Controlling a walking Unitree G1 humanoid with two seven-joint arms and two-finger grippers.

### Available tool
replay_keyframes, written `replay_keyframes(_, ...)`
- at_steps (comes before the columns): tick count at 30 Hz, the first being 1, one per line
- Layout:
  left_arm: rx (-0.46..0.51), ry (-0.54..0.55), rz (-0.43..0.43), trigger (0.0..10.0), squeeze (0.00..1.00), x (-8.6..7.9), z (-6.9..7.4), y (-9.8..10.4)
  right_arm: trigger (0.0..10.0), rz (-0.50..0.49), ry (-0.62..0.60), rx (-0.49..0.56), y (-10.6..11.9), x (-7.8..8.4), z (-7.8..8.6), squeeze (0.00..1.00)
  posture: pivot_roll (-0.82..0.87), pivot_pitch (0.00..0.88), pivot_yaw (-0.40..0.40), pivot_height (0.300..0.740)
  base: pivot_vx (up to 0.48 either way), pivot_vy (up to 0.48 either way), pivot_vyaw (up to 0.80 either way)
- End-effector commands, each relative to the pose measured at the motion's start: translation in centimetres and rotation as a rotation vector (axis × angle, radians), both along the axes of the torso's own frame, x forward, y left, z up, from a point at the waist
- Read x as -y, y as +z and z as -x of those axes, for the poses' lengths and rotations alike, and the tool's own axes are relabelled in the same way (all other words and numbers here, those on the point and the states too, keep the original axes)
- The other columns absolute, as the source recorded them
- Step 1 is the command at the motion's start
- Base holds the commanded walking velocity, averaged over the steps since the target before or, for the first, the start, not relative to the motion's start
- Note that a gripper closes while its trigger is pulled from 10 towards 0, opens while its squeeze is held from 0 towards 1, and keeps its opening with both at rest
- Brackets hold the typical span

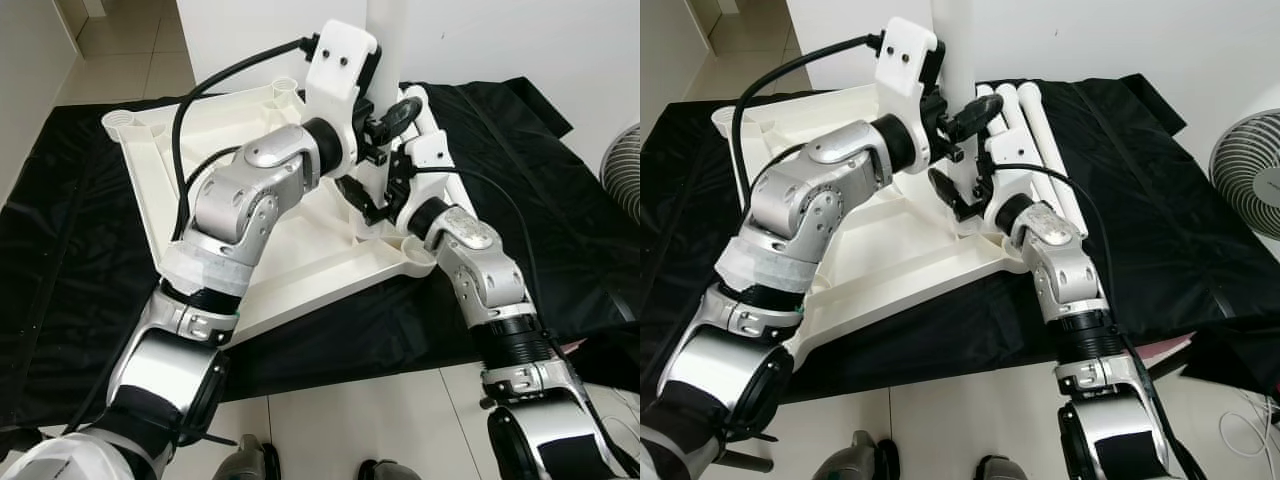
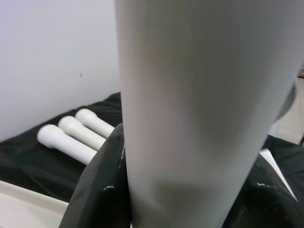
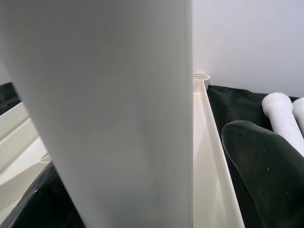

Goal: Building children table

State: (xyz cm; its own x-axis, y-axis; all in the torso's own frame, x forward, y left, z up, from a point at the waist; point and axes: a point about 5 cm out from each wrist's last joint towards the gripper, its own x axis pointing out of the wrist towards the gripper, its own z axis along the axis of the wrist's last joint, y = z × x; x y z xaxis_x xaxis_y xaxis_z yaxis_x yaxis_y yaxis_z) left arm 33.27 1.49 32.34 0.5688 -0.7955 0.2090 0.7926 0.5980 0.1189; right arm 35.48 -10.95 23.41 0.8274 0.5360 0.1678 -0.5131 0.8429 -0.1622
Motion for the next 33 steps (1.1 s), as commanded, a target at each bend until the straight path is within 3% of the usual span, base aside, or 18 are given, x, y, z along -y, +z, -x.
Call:
replay_keyframes(1,0.046,0.107,0.026,10.0,0.00,-0.3,-0.3,1.2,10.0,0.011,-0.092,-0.022,-0.7,-0.1,-0.3,0.00,-0.08,0.067,0.053,0.740,0.000,0.000,0.00)
replay_keyframes(13,0.085,0.164,0.050,10.0,0.00,0.7,0.0,2.0,10.0,0.002,-0.370,-0.013,-1.5,-2.4,-0.5,0.00,-0.08,0.057,0.060,0.740,0.000,0.000,0.00)
replay_keyframes(22,0.081,0.141,0.053,10.0,0.00,1.9,0.3,2.0,10.0,-0.016,-0.356,0.118,0.1,-4.0,0.2,0.00,-0.08,0.054,0.064,0.740,0.000,0.000,0.00)
replay_keyframes(27,0.076,0.137,0.054,10.0,0.00,2.2,0.4,2.0,10.0,-0.057,-0.352,0.162,0.8,-4.2,0.5,0.00,-0.08,0.054,0.065,0.740,0.000,0.000,0.00)
replay_keyframes(28,0.075,0.137,0.053,10.0,0.00,2.2,0.4,1.9,9.5,-0.063,-0.351,0.160,0.8,-4.2,0.6,0.00,-0.08,0.054,0.066,0.740,0.000,0.000,0.00)
replay_keyframes(30,0.075,0.137,0.053,10.0,0.00,2.2,0.4,1.9,9.5,-0.063,-0.351,0.160,0.8,-4.2,0.6,0.00,-0.08,0.054,0.066,0.740,0.000,0.000,0.00)
replay_keyframes(31,0.075,0.138,0.053,10.0,0.00,2.2,0.4,1.9,6.4,-0.064,-0.355,0.161,0.8,-4.2,0.6,0.00,-0.08,0.054,0.066,0.740,0.000,0.000,0.00)
replay_keyframes(32,0.073,0.138,0.052,10.0,0.00,2.2,0.4,1.9,4.3,-0.066,-0.364,0.161,0.8,-4.1,0.6,0.00,-0.08,0.054,0.069,0.740,0.000,0.000,0.00)
replay_keyframes(33,0.072,0.138,0.052,10.0,0.00,2.2,0.4,1.9,4.3,-0.068,-0.371,0.162,0.8,-4.0,0.6,0.00,-0.08,0.054,0.069,0.740,0.000,0.000,0.00)
